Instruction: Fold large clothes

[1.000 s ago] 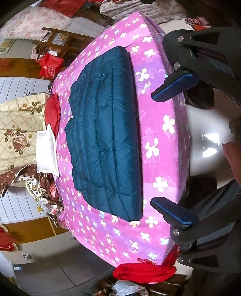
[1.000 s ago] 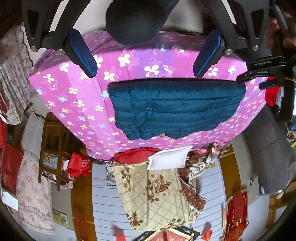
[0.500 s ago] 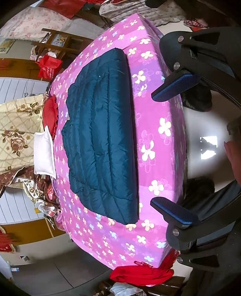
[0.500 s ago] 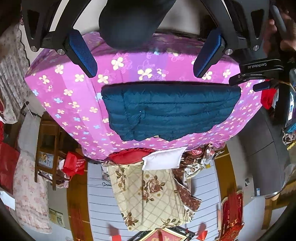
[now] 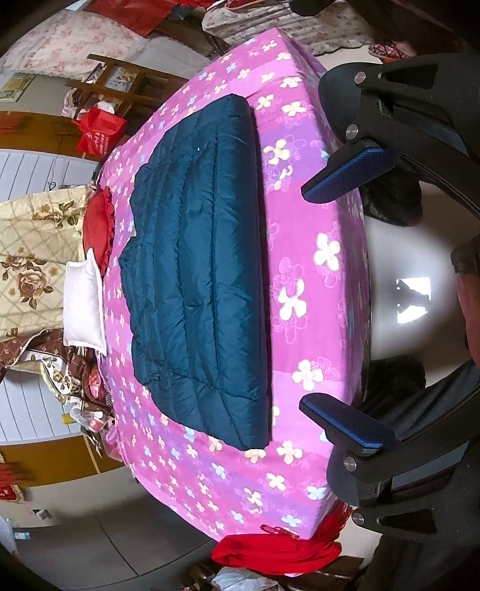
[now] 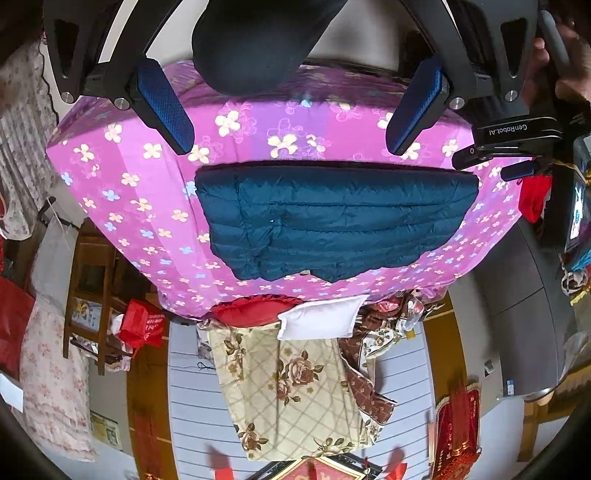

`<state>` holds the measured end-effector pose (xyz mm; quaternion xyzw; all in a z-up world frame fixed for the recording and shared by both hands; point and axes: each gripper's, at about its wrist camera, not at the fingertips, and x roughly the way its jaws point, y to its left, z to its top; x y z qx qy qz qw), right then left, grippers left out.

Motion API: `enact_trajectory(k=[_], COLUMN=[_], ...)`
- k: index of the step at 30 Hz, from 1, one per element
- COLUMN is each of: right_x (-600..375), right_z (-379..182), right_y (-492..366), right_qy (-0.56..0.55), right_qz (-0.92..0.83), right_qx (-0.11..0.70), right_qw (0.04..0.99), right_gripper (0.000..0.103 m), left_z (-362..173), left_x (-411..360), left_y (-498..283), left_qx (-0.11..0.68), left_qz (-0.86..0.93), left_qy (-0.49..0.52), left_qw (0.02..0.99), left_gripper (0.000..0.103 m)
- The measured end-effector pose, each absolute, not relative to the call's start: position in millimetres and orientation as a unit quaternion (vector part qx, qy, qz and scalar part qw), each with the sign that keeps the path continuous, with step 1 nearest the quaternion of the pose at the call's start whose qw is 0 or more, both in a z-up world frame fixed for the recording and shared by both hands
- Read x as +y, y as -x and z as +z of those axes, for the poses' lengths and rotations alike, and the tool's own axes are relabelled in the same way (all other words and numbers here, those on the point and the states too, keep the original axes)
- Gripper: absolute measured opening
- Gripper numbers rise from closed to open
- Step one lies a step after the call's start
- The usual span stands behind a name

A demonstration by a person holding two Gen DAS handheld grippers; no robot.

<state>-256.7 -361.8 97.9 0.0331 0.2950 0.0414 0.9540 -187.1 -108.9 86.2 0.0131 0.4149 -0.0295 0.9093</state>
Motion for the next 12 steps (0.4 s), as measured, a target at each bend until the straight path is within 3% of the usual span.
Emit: enact_trajectory(k=[12], right_x=[-357.4], right_z=[102.2], right_y=[252.5], right_qy=[-0.027], right_qz=[0.047], right_qx=[0.294], right_qw=[0.954], right_gripper=[0.103], left_z=[82.9], left_x=[-109.4], left_y=[187.6], left_qx=[0.414], left_qz=[-0.036], left_qy=[-0.013], left_qw=[0.910], left_gripper=[0.103])
